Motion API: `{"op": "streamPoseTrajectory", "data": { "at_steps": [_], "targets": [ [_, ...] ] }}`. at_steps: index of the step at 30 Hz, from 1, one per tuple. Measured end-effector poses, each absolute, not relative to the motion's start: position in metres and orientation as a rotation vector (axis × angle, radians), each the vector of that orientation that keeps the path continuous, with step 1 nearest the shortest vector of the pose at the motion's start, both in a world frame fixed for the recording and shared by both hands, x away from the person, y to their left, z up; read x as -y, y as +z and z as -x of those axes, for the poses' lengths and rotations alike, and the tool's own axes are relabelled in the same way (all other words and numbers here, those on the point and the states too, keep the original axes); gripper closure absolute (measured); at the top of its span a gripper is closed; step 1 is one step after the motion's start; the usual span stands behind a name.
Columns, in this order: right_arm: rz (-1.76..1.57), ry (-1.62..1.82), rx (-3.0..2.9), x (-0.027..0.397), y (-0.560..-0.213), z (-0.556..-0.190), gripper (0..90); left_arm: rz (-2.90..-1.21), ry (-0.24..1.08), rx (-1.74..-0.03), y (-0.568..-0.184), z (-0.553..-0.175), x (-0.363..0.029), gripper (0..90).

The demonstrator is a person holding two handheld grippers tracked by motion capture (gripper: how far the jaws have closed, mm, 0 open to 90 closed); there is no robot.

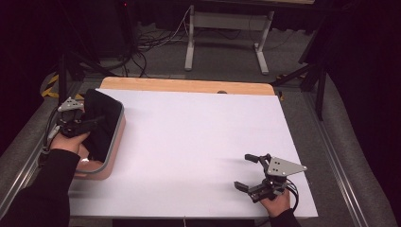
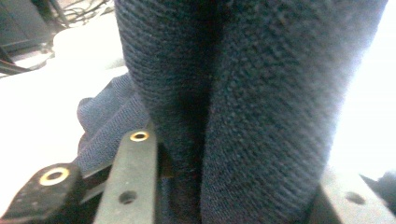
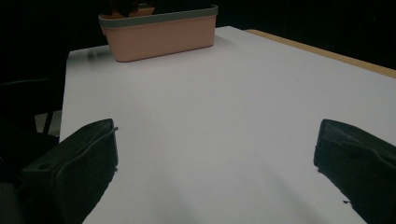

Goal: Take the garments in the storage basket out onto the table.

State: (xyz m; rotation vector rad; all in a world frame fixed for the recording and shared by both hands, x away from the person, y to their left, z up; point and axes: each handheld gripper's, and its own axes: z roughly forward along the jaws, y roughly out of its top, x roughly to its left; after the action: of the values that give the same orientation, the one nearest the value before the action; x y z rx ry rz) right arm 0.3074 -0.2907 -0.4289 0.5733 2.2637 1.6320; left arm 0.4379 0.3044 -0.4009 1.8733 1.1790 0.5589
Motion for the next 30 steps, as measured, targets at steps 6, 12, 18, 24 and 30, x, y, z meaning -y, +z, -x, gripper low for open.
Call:
{"op": "streamPoseTrajectory", "data": {
  "at_steps": [6, 12, 18, 24, 30],
  "targets": [
    [-0.573, 1.634, -2.264, 0.291, -0.429, -0.307, 0.5, -1.881, 0.577, -1.171, -0.398, -0.436, -0.303, 66.4],
    [-0.571, 1.636, -2.262, 0.291, -0.429, -0.307, 0.5, -1.858, 0.586, -1.182, -0.391, -0.433, -0.303, 68.2],
    [-0.570, 1.642, -2.264, 0.291, -0.429, -0.307, 0.5, -1.833, 0.620, -1.177, -0.380, -0.428, -0.304, 68.4],
    [-0.564, 1.645, -2.263, 0.292, -0.428, -0.307, 0.5, -1.777, 0.625, -1.190, -0.368, -0.423, -0.306, 68.5],
    [-0.564, 1.650, -2.259, 0.292, -0.428, -0.306, 0.5, -1.768, 0.637, -1.181, -0.357, -0.419, -0.305, 68.7]
  ]
}}
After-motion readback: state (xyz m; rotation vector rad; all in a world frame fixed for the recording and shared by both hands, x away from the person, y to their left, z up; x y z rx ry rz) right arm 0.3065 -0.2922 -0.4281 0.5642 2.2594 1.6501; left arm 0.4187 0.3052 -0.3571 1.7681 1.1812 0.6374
